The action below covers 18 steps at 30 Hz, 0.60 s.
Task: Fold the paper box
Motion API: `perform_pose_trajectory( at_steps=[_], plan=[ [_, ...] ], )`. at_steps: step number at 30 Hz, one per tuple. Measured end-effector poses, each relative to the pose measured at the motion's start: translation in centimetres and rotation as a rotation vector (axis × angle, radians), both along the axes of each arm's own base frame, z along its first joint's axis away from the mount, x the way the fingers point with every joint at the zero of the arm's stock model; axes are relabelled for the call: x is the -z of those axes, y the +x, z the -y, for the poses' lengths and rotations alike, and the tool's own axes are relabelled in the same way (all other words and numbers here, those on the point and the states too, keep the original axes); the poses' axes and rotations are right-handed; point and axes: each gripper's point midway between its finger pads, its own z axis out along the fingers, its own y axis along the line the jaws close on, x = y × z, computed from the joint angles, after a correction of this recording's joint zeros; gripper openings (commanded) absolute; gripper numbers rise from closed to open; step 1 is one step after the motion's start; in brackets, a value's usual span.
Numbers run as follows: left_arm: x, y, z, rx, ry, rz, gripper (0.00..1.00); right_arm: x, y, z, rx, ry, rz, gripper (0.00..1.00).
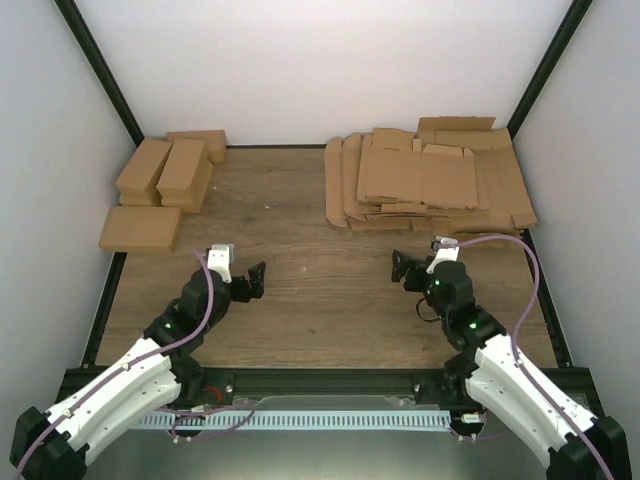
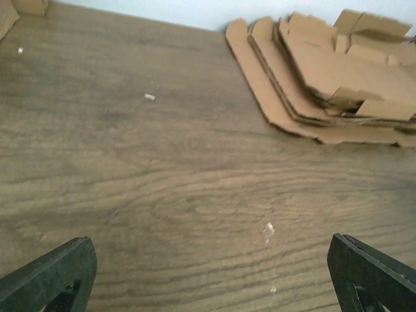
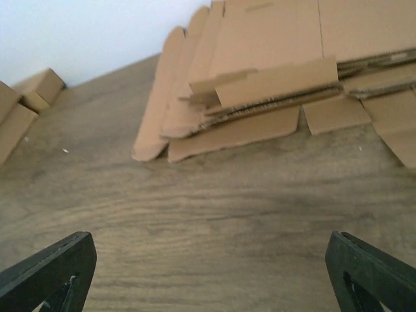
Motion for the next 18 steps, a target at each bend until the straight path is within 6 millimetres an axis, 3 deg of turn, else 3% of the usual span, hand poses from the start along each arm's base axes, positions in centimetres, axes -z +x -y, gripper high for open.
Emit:
perform_pose_trajectory(
  at_steps=[5,12,18],
  plan=[
    [2.8,-0.4,-0.4,-0.008,0.046,-0.068,1.00,2.3,0.0,0.0,0.002,-0.037,-0.083,1.00],
    [3.3,-0.6,-0.3,0.002,0.054,-0.087,1.00,3.9,0.2,-0.4,-0.012,-0.063,-0.147,1.00],
    [3.9,-0.6,-0.2,0.006,0.067,-0.107,1.00,4.4,1.7,-1.5,-0.040,-0.101,-0.211,1.00]
  ],
)
